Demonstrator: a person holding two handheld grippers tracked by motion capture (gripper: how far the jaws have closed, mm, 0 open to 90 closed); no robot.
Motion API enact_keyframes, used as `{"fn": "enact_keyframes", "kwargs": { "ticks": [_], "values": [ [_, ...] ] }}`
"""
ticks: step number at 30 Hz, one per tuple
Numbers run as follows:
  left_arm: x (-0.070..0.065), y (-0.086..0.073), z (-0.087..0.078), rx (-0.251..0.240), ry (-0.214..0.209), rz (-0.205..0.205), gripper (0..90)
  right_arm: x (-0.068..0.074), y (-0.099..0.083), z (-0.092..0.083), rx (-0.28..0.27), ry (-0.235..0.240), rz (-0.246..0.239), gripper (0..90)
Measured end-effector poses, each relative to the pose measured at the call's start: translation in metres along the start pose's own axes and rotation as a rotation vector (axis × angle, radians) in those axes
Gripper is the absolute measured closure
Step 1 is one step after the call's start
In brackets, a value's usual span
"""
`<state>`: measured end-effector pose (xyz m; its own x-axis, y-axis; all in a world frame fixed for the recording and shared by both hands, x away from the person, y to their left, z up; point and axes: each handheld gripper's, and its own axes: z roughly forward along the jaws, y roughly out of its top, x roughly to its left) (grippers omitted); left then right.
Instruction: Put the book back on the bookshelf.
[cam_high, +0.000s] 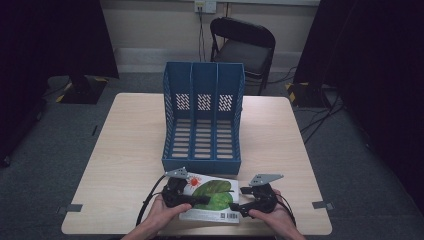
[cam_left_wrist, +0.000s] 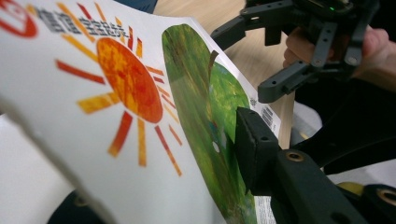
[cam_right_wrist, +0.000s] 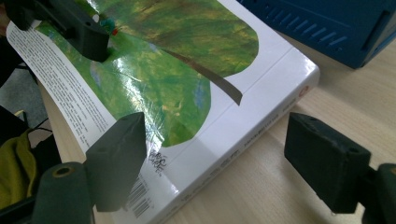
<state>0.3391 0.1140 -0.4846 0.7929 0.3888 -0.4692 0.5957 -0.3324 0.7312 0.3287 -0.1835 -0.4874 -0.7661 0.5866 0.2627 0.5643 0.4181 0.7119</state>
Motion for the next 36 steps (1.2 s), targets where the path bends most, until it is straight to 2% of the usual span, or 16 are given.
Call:
{"fn": "enact_keyframes", "kwargs": {
  "ticks": [1,2,3,5,8,10,12,13,14,16,18,19,21,25,31,36],
  "values": [
    [-0.002,0.001,0.0,-0.001,0.002,0.018,71.0,0.0,0.0,0.0,-0.004,-0.002,-0.002,20.9],
    [-0.007,0.002,-0.001,-0.001,0.016,0.061,71.0,-0.001,0.001,-0.001,-0.013,0.007,0.008,21.2],
    [-0.007,0.002,-0.001,-0.001,0.016,0.061,71.0,-0.002,0.001,-0.001,-0.015,0.007,0.015,21.2],
    [-0.011,0.002,-0.002,-0.006,0.017,0.096,71.3,-0.004,0.001,-0.002,-0.021,0.013,0.022,21.5],
    [-0.014,0.002,-0.002,-0.011,0.021,0.112,71.6,-0.006,0.001,-0.001,-0.024,0.01,0.038,21.4],
    [-0.015,0.002,-0.003,-0.009,0.024,0.128,71.7,-0.011,0.001,-0.001,-0.024,0.028,0.069,19.6],
    [-0.016,0.002,-0.003,-0.012,0.022,0.137,71.8,-0.012,0.001,-0.001,-0.028,0.031,0.075,19.6],
    [-0.017,0.003,-0.003,-0.012,0.024,0.148,71.9,-0.014,0.001,-0.001,-0.035,0.039,0.088,20.5],
    [-0.017,0.003,-0.004,-0.014,0.02,0.156,72.1,-0.017,0.0,0.0,-0.037,0.07,0.118,19.9],
    [-0.018,0.003,-0.004,-0.015,0.018,0.161,72.3,-0.019,0.0,0.0,-0.044,0.086,0.129,22.2],
    [-0.019,0.002,-0.004,-0.015,0.019,0.179,72.5,-0.023,0.0,0.001,-0.057,0.135,0.151,24.5],
    [-0.019,0.002,-0.004,-0.016,0.018,0.184,72.5,-0.022,0.001,-0.001,-0.071,0.152,0.135,33.6],
    [-0.023,0.003,-0.005,-0.011,0.018,0.218,73.1,-0.018,0.003,-0.003,-0.088,0.15,0.104,33.7],
    [-0.024,0.002,-0.006,-0.002,0.023,0.239,73.6,-0.017,0.004,-0.007,-0.097,0.143,0.094,38.0],
    [-0.023,0.002,-0.009,-0.014,0.023,0.243,78.0,-0.012,0.011,-0.023,-0.209,0.144,0.067,54.9],
    [-0.023,0.001,-0.01,-0.007,0.084,0.277,80.7,-0.009,0.016,-0.034,-0.264,0.145,0.025,63.0]
  ]
}}
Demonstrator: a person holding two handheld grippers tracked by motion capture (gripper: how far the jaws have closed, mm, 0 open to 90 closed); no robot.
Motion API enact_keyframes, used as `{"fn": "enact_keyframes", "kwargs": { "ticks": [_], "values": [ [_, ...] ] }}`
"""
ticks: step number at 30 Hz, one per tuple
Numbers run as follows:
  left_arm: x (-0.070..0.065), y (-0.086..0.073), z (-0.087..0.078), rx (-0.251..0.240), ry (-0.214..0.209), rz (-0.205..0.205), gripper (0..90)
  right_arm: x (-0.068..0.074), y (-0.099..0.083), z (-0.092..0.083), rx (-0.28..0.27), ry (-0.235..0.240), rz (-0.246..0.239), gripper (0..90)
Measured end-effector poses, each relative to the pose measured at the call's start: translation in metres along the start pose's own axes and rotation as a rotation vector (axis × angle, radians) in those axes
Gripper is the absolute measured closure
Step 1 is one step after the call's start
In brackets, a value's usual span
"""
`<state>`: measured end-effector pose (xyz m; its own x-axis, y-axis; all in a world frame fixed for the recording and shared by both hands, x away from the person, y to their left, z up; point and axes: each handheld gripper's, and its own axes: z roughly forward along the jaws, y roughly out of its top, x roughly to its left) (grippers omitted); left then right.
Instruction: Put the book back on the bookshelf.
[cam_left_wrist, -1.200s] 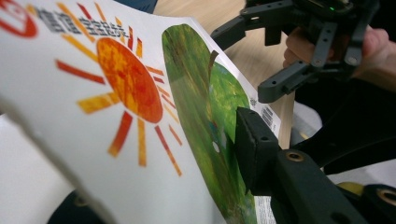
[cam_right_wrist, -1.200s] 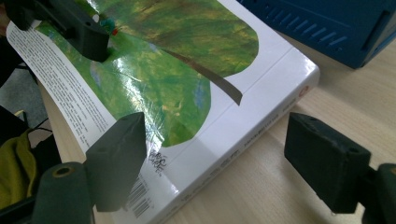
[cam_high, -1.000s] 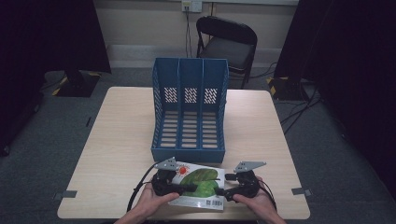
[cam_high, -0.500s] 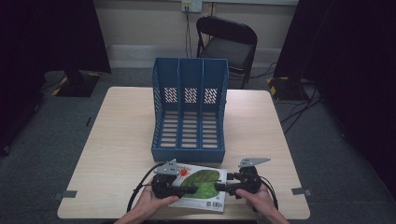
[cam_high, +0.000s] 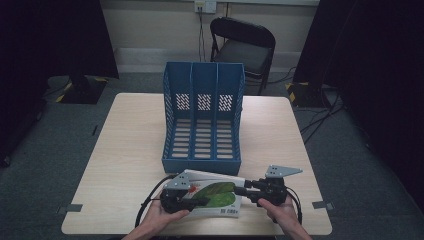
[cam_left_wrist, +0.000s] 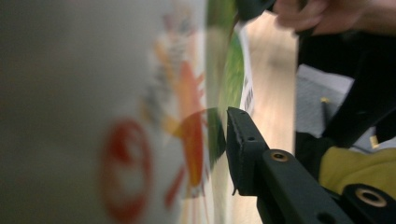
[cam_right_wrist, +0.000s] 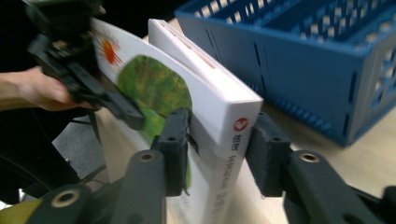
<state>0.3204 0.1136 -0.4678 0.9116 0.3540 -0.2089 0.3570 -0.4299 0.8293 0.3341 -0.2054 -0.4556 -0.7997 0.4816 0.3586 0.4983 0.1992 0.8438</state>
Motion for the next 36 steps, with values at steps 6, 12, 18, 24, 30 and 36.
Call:
{"fn": "enact_keyframes", "kwargs": {
  "ticks": [6,12,18,24,30,36],
  "values": [
    [0.004,-0.001,0.001,0.013,0.02,-0.005,77.0,0.007,0.005,-0.005,-0.003,-0.009,-0.085,66.6],
    [0.007,-0.001,-0.02,-0.037,0.069,-0.011,69.2,0.008,0.004,-0.007,0.004,0.005,-0.092,67.0],
    [0.014,-0.004,-0.035,-0.062,0.114,-0.033,68.7,0.009,0.004,-0.007,0.01,0.011,-0.095,69.0],
    [0.011,-0.004,-0.031,-0.044,0.108,-0.005,73.1,0.013,0.003,-0.001,0.026,0.014,-0.111,61.4],
    [0.01,-0.004,-0.026,-0.036,0.087,-0.005,73.7,0.016,0.003,0.006,0.048,0.033,-0.123,53.7],
    [0.006,-0.002,-0.022,-0.025,0.084,-0.012,71.5,0.015,0.004,0.008,0.062,0.012,-0.131,65.9]
  ]
}}
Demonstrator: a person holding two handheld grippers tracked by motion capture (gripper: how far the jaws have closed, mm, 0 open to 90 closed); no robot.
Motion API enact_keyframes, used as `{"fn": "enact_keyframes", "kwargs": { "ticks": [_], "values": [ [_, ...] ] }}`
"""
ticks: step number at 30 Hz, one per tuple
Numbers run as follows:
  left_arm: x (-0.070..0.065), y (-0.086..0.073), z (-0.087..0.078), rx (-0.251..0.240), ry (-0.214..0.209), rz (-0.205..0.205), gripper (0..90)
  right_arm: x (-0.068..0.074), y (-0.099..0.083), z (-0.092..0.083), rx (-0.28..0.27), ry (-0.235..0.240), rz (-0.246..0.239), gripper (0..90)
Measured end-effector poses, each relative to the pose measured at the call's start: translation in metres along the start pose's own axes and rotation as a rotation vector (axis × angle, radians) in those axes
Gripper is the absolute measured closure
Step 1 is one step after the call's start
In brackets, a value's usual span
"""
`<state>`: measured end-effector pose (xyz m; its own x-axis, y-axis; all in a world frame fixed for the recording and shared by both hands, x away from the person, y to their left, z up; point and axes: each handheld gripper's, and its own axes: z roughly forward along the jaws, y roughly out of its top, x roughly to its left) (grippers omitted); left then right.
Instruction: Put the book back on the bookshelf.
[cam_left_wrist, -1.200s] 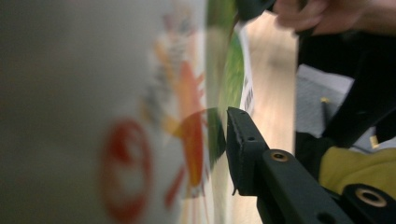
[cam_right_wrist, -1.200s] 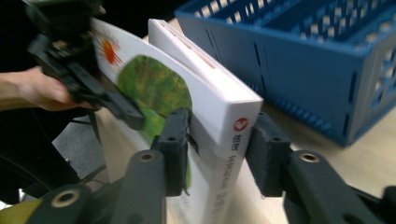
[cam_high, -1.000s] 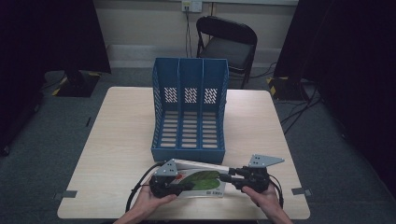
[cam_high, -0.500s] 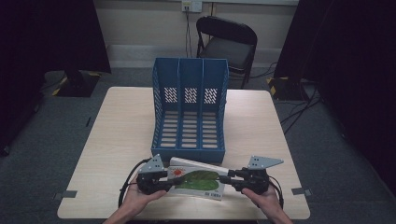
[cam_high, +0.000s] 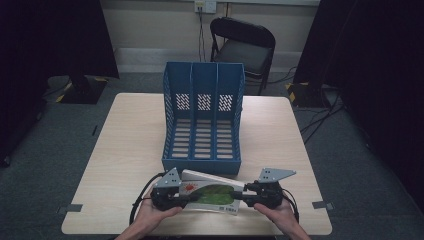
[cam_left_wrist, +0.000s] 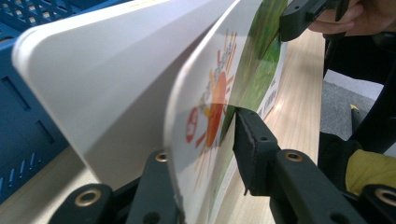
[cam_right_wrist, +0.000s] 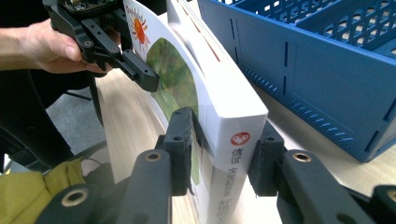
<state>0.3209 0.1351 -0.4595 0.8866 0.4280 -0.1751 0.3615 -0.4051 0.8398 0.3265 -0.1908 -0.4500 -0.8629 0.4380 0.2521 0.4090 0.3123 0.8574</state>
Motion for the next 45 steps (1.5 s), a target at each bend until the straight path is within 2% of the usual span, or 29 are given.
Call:
{"fn": "enact_keyframes", "kwargs": {
  "ticks": [2,4,5,6,7,8,11,14,15,16,19,22,23,25,28,30,35,41,45],
  "values": [
    [-0.001,0.0,-0.001,0.004,0.001,0.002,68.5,0.0,0.0,-0.001,0.003,0.01,-0.007,65.9],
    [-0.003,0.0,-0.006,0.029,0.031,0.012,65.3,0.001,0.001,-0.002,0.006,0.015,-0.018,66.6],
    [-0.004,-0.002,-0.01,0.026,0.037,-0.01,61.4,0.002,0.002,-0.002,0.007,0.017,-0.025,67.2],
    [-0.004,-0.003,-0.014,0.015,0.044,-0.037,61.4,0.002,0.002,-0.002,0.007,0.017,-0.025,67.2],
    [-0.003,-0.003,-0.018,0.016,0.064,-0.052,59.1,0.003,0.002,-0.002,0.008,0.023,-0.035,68.2],
    [-0.002,-0.003,-0.021,0.015,0.086,-0.053,57.1,0.005,0.004,-0.003,0.006,0.039,-0.044,70.1],
    [0.004,-0.005,-0.034,-0.013,0.119,-0.072,55.2,0.008,0.005,-0.003,0.006,0.035,-0.054,71.4],
    [0.01,-0.01,-0.046,-0.044,0.148,-0.119,51.5,0.008,0.005,-0.003,0.013,0.026,-0.066,72.2],
    [0.013,-0.01,-0.047,-0.062,0.151,-0.144,50.3,0.008,0.005,-0.003,0.012,0.03,-0.064,72.2],
    [0.015,-0.009,-0.046,-0.066,0.153,-0.15,48.8,0.007,0.005,-0.003,0.012,0.03,-0.062,72.2],
    [0.017,-0.011,-0.036,-0.012,0.165,-0.114,46.8,0.009,0.005,-0.002,0.019,0.033,-0.073,72.6],
    [0.016,-0.012,-0.026,0.028,0.151,-0.114,46.8,0.014,0.002,0.001,0.036,0.029,-0.095,73.0],
    [0.015,-0.012,-0.024,0.043,0.143,-0.099,51.9,0.017,0.0,0.002,0.036,0.038,-0.098,73.3],
    [0.012,-0.011,-0.017,0.071,0.155,-0.065,51.0,0.02,-0.001,0.004,0.039,0.038,-0.099,72.4],
    [0.012,-0.011,-0.017,0.075,0.156,-0.061,51.1,0.023,-0.003,0.008,0.057,0.032,-0.108,70.3],
    [0.012,-0.012,-0.018,0.075,0.156,-0.058,53.1,0.026,-0.005,0.016,0.07,0.028,-0.11,64.0],
    [0.013,-0.012,-0.018,0.075,0.156,-0.054,54.2,0.028,-0.007,0.024,0.084,0.027,-0.099,56.2],
    [0.013,-0.012,-0.019,0.076,0.155,-0.054,54.2,0.024,-0.003,0.034,0.098,0.059,-0.078,63.0],
    [0.012,-0.012,-0.019,0.079,0.152,-0.047,54.0,0.027,-0.001,0.044,0.115,0.052,-0.115,64.7]
  ]
}}
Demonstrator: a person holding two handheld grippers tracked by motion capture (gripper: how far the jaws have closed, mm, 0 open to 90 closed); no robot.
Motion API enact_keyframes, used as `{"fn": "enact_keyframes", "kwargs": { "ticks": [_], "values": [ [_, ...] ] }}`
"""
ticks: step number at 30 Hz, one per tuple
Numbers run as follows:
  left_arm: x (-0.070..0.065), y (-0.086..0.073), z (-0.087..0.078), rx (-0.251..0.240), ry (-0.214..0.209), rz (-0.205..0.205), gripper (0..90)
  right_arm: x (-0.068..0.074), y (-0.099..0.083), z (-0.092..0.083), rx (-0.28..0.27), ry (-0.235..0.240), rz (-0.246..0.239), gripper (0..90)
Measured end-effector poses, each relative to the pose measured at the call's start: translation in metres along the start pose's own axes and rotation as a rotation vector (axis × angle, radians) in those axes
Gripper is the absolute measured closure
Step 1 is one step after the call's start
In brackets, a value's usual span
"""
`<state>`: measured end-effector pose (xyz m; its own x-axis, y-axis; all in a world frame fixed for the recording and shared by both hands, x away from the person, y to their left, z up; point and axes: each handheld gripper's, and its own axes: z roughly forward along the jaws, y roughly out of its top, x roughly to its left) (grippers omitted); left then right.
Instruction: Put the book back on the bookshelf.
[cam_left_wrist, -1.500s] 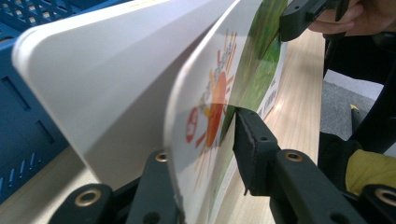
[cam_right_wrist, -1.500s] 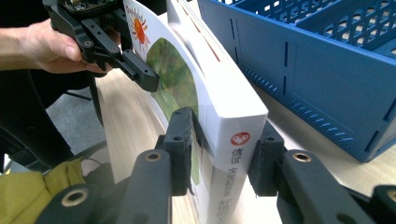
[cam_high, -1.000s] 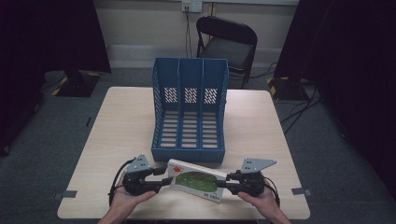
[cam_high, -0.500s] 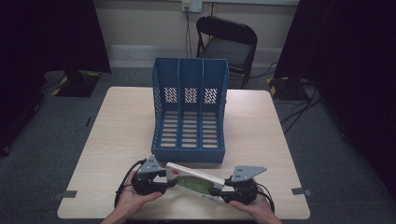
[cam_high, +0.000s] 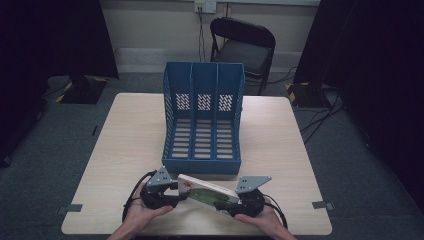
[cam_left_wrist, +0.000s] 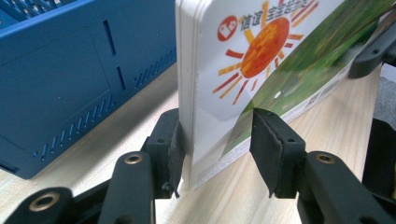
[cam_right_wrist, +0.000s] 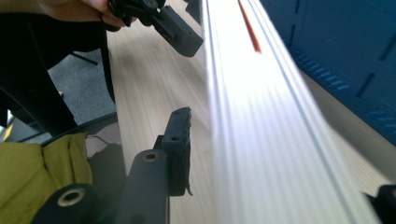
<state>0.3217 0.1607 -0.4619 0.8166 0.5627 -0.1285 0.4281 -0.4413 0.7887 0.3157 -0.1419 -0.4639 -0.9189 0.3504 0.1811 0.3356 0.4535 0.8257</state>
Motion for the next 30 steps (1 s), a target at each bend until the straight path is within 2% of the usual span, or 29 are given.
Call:
{"fn": "enact_keyframes", "kwargs": {
  "ticks": [3,12,14,17,19,22,30],
  "values": [
    [0.0003,-0.0005,-0.0003,0.0,-0.005,-0.002,54.0,-0.0004,-0.0013,0.0062,0.002,-0.013,-0.006,70.4],
    [0.0005,-0.0005,0.0007,-0.004,-0.002,-0.003,54.1,0.0005,-0.0019,0.0102,-0.007,-0.031,-0.006,70.3],
    [0.0018,-0.0008,0.0008,-0.006,-0.004,-0.018,54.3,-0.0011,0.0005,0.0105,-0.024,-0.039,0.001,72.2],
    [0.0021,-0.0014,0.0015,-0.01,0.003,-0.016,54.6,-0.0049,0.0028,0.0107,-0.043,-0.022,0.033,72.5],
    [0.0027,-0.0015,0.0017,-0.009,0.0,-0.014,54.4,-0.0032,0.0036,0.011,-0.034,-0.03,0.005,74.5],
    [0.0023,-0.0012,0.0015,-0.006,0.002,-0.011,54.2,-0.0015,0.0026,0.0112,-0.032,-0.034,-0.008,75.8],
    [0.0034,0.0005,0.0022,0.002,-0.004,-0.022,53.2,-0.0011,0.0027,0.0107,-0.021,-0.024,0.002,76.3]
  ]
}}
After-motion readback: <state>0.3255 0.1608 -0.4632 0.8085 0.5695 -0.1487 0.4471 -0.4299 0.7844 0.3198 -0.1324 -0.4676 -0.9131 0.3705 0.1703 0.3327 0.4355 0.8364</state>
